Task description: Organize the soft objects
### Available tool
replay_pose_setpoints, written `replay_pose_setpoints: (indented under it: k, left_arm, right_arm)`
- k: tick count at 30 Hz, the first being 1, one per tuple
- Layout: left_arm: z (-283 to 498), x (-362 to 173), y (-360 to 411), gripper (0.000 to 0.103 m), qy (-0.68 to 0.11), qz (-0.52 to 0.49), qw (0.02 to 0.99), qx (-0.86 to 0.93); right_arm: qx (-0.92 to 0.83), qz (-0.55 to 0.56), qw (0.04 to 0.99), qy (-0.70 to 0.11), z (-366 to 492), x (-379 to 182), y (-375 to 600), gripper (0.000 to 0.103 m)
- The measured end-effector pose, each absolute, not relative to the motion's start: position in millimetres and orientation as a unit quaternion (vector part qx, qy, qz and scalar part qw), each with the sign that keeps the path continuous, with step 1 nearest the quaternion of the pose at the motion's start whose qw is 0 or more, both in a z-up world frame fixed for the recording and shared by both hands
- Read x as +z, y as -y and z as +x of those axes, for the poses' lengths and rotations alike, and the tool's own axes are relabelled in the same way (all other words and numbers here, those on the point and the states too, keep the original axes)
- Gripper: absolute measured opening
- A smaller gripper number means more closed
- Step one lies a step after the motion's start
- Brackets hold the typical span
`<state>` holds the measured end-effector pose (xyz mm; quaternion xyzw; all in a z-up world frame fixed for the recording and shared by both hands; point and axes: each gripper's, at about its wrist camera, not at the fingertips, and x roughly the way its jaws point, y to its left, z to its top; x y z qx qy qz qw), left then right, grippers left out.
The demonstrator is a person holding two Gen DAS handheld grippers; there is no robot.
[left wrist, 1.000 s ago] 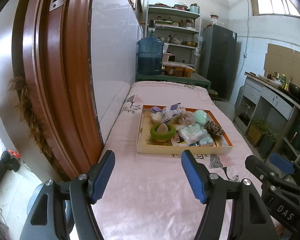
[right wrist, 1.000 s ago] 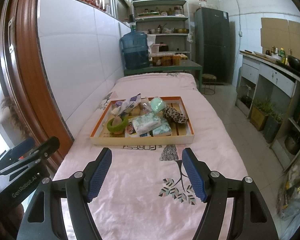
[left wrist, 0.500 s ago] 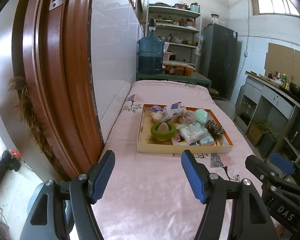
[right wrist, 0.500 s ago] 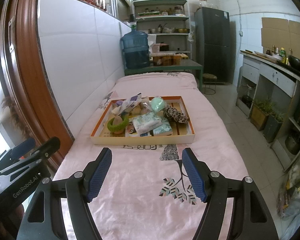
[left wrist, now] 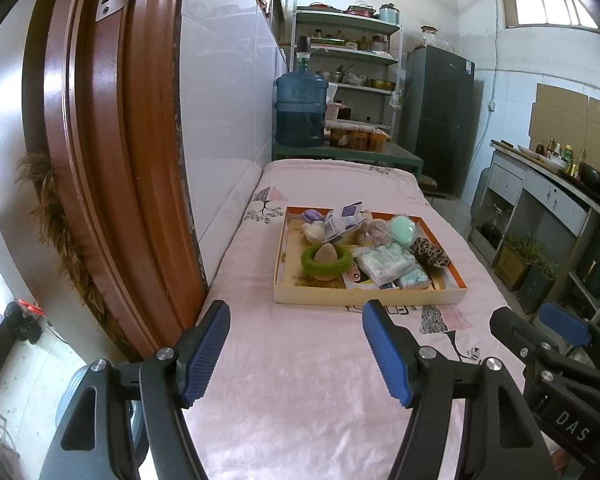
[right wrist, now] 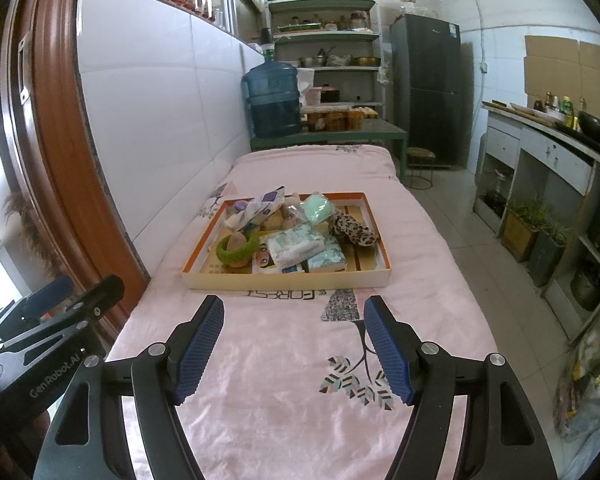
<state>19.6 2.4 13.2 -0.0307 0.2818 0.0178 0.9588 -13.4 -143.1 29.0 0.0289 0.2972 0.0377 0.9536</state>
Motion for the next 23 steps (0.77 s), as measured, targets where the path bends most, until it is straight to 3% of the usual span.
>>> replay_pose_setpoints:
  k: [23]
  left_arm:
    - [17.2,9.9,-2.6,0.069,-0.281,-0.029,0.959,0.016]
  right_arm:
    - [0.042,0.032,0.952,-0.301,-11.3,27.5,140.7,0.074]
